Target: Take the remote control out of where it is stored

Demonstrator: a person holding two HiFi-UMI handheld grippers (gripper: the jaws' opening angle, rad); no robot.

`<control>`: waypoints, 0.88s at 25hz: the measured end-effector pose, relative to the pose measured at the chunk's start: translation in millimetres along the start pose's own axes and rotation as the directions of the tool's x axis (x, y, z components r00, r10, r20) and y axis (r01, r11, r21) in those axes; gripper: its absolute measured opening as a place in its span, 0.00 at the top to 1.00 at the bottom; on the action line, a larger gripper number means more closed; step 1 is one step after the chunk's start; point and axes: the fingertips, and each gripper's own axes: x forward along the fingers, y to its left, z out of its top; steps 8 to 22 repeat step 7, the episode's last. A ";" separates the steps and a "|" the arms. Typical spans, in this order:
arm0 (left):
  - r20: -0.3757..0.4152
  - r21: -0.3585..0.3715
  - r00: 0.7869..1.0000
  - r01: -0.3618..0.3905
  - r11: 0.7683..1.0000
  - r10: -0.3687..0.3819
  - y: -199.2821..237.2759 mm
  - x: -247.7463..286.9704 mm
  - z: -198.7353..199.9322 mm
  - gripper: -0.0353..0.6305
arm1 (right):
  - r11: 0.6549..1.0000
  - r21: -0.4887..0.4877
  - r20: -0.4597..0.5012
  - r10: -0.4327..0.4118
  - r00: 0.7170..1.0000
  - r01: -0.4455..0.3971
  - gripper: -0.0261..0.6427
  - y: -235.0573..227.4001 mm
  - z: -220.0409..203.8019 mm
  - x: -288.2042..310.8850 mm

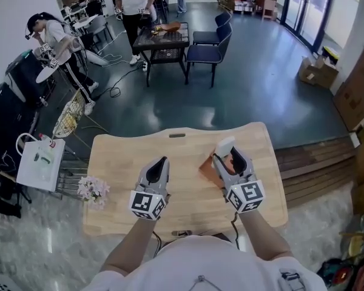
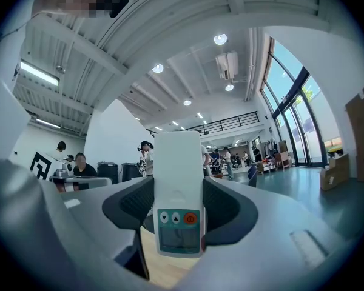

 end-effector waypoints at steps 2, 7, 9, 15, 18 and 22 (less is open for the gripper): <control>0.000 0.002 1.000 0.002 1.000 -0.002 -1.6 0.0 1.0 0.95 | 1.000 0.001 -0.002 -0.002 1.000 0.002 0.54 -0.8 0.3 -0.8; -0.006 -0.001 1.000 -0.001 1.000 0.001 -5.7 0.7 4.5 0.94 | 1.000 0.001 -0.009 0.000 1.000 0.000 0.54 -2.7 4.6 -4.0; -0.006 -0.001 1.000 -0.001 1.000 0.001 -5.7 0.7 4.5 0.94 | 1.000 0.001 -0.009 0.000 1.000 0.000 0.54 -2.7 4.6 -4.0; -0.006 -0.001 1.000 -0.001 1.000 0.001 -5.7 0.7 4.5 0.94 | 1.000 0.001 -0.009 0.000 1.000 0.000 0.54 -2.7 4.6 -4.0; -0.006 -0.001 1.000 -0.001 1.000 0.001 -5.7 0.7 4.5 0.94 | 1.000 0.001 -0.009 0.000 1.000 0.000 0.54 -2.7 4.6 -4.0; -0.006 -0.001 1.000 -0.001 1.000 0.001 -5.7 0.7 4.5 0.94 | 1.000 0.001 -0.009 0.000 1.000 0.000 0.54 -2.7 4.6 -4.0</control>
